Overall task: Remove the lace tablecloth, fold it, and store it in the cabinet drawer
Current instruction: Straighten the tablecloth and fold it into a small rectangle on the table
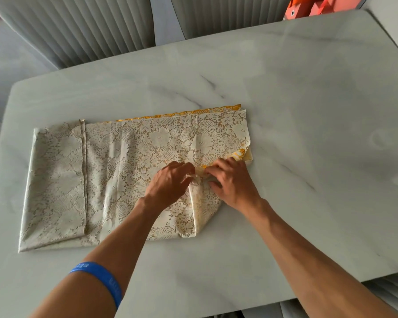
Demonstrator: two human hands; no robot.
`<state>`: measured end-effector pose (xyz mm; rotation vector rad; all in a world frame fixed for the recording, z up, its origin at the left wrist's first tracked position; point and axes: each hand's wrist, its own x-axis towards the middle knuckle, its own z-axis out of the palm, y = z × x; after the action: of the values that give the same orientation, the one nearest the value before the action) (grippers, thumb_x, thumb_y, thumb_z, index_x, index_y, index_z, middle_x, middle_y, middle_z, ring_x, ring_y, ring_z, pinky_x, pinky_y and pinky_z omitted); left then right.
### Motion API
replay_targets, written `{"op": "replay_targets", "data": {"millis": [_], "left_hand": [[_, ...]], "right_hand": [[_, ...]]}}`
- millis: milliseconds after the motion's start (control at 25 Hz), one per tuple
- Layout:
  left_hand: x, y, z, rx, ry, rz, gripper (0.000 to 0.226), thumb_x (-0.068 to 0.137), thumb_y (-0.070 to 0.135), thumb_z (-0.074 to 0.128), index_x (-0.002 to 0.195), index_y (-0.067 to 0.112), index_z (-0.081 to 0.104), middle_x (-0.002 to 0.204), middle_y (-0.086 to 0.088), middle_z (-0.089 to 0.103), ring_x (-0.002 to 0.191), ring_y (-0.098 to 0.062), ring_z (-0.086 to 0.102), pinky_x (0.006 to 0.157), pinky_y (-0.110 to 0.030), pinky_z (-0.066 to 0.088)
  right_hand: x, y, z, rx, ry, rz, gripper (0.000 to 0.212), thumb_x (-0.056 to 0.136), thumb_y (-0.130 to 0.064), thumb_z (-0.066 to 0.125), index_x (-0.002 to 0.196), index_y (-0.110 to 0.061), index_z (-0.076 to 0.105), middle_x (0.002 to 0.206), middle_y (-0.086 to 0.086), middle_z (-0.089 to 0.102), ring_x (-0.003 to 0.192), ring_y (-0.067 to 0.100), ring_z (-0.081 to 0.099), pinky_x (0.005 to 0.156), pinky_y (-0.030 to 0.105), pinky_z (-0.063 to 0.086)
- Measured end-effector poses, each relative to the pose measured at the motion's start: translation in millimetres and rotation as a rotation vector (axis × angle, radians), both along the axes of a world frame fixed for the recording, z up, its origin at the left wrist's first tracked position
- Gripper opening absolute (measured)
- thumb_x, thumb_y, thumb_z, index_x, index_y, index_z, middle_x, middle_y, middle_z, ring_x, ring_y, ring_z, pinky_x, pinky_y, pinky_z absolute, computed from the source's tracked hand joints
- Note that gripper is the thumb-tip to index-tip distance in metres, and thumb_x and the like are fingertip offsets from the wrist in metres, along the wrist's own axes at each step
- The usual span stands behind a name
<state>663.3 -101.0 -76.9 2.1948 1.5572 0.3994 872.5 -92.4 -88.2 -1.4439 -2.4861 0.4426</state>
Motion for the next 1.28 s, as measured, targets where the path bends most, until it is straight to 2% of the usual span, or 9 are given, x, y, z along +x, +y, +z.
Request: {"op": "replay_targets", "data": {"millis": [240,440,560,640,720,800,960,1080,1280], "left_hand": [[3,6,-2,-0.009,-0.250,0.096,0.006,0.090,0.008,0.064,0.090,0.004,0.068,0.095,-0.006,0.067,0.086,-0.018,0.062,0.078,-0.032,0.054],[34,2,20,-0.397,-0.731,0.305,0.027,0.091,0.021,0.065,0.114,0.010,0.058,0.118,-0.004,0.060,0.103,-0.006,0.061,0.080,-0.028,0.057],[61,-43,23,-0.429,-0.620,0.379,0.075,0.072,0.039,0.082,0.134,0.016,0.046,0.114,0.001,0.063,0.091,-0.007,0.066,0.069,-0.025,0.057],[82,-76,21,-0.354,-0.559,0.242,0.060,0.074,0.028,0.081,0.126,0.015,0.056,0.102,-0.001,0.070,0.081,-0.009,0.067,0.067,-0.022,0.055],[94,-99,24,-0.374,-0.464,-0.019,0.045,0.080,0.024,0.073,0.124,0.022,0.063,0.119,0.002,0.069,0.103,-0.007,0.065,0.086,-0.010,0.048],[94,-108,16,-0.255,-0.301,-0.117,0.042,0.083,0.020,0.067,0.125,0.026,0.064,0.133,0.004,0.062,0.123,-0.011,0.055,0.105,-0.024,0.042],[72,-124,8,-0.208,0.028,0.199,0.052,0.091,0.031,0.059,0.141,0.030,0.046,0.157,0.001,0.031,0.145,-0.020,0.024,0.118,-0.042,0.021],[63,-133,7,-0.225,0.061,0.143,0.052,0.095,0.036,0.053,0.145,0.033,0.040,0.162,0.000,0.020,0.149,-0.020,0.015,0.118,-0.036,0.014],[94,-126,11,-0.229,-0.046,-0.012,0.047,0.096,0.032,0.052,0.142,0.028,0.046,0.159,-0.001,0.029,0.147,-0.023,0.022,0.117,-0.041,0.026]], "right_hand": [[1,7,13,-0.138,0.229,-0.085,0.009,0.090,-0.021,0.058,0.088,-0.015,0.064,0.085,-0.003,0.069,0.083,0.021,0.057,0.079,0.038,0.041],[26,8,41,-0.481,0.564,-0.246,0.015,0.079,-0.020,0.056,0.065,-0.021,0.051,0.054,-0.010,0.051,0.053,0.005,0.044,0.053,0.018,0.033],[49,-21,46,-0.489,0.710,-0.483,0.017,0.077,-0.019,0.056,0.063,-0.013,0.049,0.052,-0.007,0.045,0.052,0.007,0.038,0.051,0.024,0.029],[59,-49,46,-0.441,0.820,-0.810,0.021,0.084,-0.028,0.056,0.068,-0.014,0.056,0.061,-0.004,0.056,0.061,0.010,0.049,0.056,0.022,0.035],[58,-76,43,-0.514,0.882,-1.104,0.023,0.089,-0.045,0.059,0.087,-0.022,0.061,0.086,-0.005,0.065,0.082,0.009,0.059,0.064,0.016,0.039],[49,-92,37,-0.678,0.847,-1.247,0.035,0.083,-0.052,0.067,0.104,-0.026,0.055,0.101,-0.006,0.062,0.088,0.007,0.059,0.062,0.015,0.042],[43,-96,25,-0.798,0.378,-1.172,0.044,0.074,-0.055,0.069,0.098,-0.018,0.060,0.089,0.001,0.067,0.085,0.025,0.065,0.077,0.034,0.052],[40,-96,29,-0.777,0.513,-1.084,0.025,0.079,-0.031,0.070,0.066,-0.013,0.058,0.062,0.000,0.061,0.071,0.029,0.060,0.065,0.035,0.047],[97,-71,48,-0.492,0.339,-1.157,0.034,0.090,-0.026,0.061,0.114,-0.002,0.063,0.118,0.022,0.067,0.111,0.037,0.061,0.089,0.037,0.046]]}}
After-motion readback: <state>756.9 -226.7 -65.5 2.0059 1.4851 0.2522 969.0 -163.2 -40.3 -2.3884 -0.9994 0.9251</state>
